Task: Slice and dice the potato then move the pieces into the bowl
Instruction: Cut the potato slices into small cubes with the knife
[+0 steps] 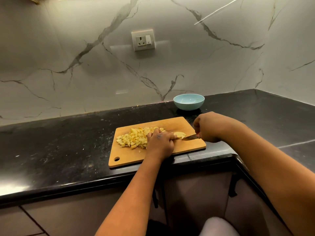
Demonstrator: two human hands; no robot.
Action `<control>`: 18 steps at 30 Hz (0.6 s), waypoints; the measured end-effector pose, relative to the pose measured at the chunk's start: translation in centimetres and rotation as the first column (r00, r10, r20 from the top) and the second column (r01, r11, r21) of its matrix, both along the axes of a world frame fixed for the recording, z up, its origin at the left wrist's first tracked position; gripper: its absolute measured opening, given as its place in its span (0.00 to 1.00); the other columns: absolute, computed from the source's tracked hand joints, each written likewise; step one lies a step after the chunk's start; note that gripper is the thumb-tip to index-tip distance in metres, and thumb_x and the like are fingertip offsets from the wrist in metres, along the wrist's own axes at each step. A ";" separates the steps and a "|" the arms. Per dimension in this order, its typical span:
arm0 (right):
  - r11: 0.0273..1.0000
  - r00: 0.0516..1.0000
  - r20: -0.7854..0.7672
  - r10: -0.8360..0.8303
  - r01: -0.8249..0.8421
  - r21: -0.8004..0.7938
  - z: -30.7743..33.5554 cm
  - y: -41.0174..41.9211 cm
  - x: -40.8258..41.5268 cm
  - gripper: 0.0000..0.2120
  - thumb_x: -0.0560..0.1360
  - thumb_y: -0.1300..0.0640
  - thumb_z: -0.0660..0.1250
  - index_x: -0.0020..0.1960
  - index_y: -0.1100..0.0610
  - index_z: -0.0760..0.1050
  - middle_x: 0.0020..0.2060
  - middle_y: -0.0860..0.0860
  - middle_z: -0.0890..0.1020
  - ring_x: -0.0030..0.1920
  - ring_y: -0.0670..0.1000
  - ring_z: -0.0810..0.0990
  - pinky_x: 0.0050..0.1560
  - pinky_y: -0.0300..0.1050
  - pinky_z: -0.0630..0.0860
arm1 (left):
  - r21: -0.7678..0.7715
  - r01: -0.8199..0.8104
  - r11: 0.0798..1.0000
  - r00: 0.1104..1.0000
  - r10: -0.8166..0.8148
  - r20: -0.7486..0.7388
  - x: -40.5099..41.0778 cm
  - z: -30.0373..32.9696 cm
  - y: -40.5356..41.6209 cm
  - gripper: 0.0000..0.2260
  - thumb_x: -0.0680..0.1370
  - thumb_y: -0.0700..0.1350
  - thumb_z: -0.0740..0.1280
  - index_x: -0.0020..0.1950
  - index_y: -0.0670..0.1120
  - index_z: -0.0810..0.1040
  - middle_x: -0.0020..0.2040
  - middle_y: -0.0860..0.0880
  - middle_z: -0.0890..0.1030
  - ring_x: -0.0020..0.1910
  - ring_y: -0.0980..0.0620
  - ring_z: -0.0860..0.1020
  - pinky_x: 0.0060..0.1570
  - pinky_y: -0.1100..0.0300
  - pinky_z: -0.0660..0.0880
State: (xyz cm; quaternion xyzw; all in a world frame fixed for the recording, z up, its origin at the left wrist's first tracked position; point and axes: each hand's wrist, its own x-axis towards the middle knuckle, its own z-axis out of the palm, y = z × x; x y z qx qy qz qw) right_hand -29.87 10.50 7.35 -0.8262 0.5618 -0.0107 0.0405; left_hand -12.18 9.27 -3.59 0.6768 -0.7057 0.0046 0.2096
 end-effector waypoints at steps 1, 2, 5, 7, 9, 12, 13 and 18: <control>1.000 0.999 0.045 0.000 0.000 -0.008 0.0 -0.1 -0.1 0.12 0.77 0.60 0.68 0.60 0.54 0.76 0.50 0.51 0.79 0.51 0.50 0.76 0.54 0.43 0.75 | -0.016 0.007 1.000 1.000 -0.007 -0.021 0.1 -0.1 0.1 0.16 0.81 0.47 0.58 0.66 0.57 0.77 0.65 0.54 0.78 0.64 0.48 0.67 0.65 0.47 0.62; 1.000 0.996 0.091 -0.002 0.004 -0.022 0.0 -0.2 -0.2 0.12 0.77 0.60 0.67 0.60 0.54 0.76 0.50 0.51 0.78 0.50 0.50 0.76 0.51 0.41 0.74 | -0.030 0.012 0.999 0.999 -0.013 -0.044 0.1 -0.2 0.1 0.17 0.81 0.47 0.58 0.67 0.56 0.77 0.64 0.52 0.78 0.64 0.48 0.68 0.65 0.47 0.63; 0.997 0.986 0.167 -0.018 0.030 -0.070 -0.5 -0.5 0.1 0.12 0.78 0.60 0.67 0.61 0.54 0.75 0.52 0.52 0.79 0.51 0.51 0.76 0.52 0.42 0.75 | -0.076 -0.007 0.997 0.993 -0.002 -0.119 0.2 -0.6 0.0 0.17 0.80 0.45 0.60 0.68 0.54 0.77 0.63 0.47 0.77 0.64 0.48 0.68 0.67 0.48 0.65; 0.997 0.982 0.186 -0.023 0.036 -0.065 -1.0 -0.7 0.6 0.13 0.77 0.60 0.67 0.61 0.54 0.75 0.52 0.52 0.79 0.51 0.51 0.77 0.54 0.44 0.77 | -0.104 -0.037 0.994 0.983 0.017 -0.183 0.2 -0.6 0.1 0.17 0.80 0.44 0.62 0.68 0.53 0.77 0.63 0.45 0.75 0.64 0.47 0.69 0.67 0.48 0.67; 0.999 0.980 0.198 -0.020 0.029 -0.042 -1.5 -0.7 0.9 0.12 0.77 0.60 0.67 0.61 0.54 0.75 0.52 0.52 0.79 0.51 0.51 0.78 0.56 0.46 0.78 | -0.122 -0.058 0.991 0.978 0.031 -0.208 0.2 -0.6 0.2 0.16 0.80 0.43 0.62 0.67 0.52 0.78 0.62 0.45 0.76 0.63 0.47 0.70 0.66 0.50 0.68; 0.999 0.977 0.211 -0.009 0.018 -0.040 -2.0 -0.8 1.2 0.11 0.78 0.60 0.66 0.60 0.54 0.75 0.52 0.52 0.79 0.50 0.51 0.78 0.54 0.44 0.78 | -0.147 -0.069 0.987 0.987 0.046 -0.156 0.1 -0.8 0.2 0.15 0.80 0.44 0.62 0.63 0.52 0.81 0.58 0.48 0.80 0.59 0.50 0.70 0.61 0.52 0.68; 0.999 0.977 0.211 -0.007 0.016 -0.041 -2.1 -0.8 1.3 0.11 0.78 0.60 0.66 0.60 0.54 0.75 0.52 0.52 0.79 0.49 0.51 0.78 0.53 0.43 0.78 | -0.151 -0.062 0.987 0.990 0.042 -0.135 0.1 -0.8 0.2 0.14 0.80 0.45 0.62 0.63 0.53 0.81 0.57 0.49 0.81 0.58 0.50 0.70 0.60 0.52 0.68; 1.000 0.979 0.203 -0.007 0.010 -0.017 -2.6 -0.6 1.6 0.12 0.78 0.59 0.66 0.61 0.54 0.75 0.52 0.53 0.79 0.49 0.51 0.77 0.54 0.44 0.78 | -0.157 -0.031 0.987 0.999 0.024 -0.043 0.1 -0.6 0.2 0.15 0.80 0.46 0.61 0.63 0.53 0.81 0.57 0.53 0.83 0.58 0.50 0.70 0.59 0.52 0.67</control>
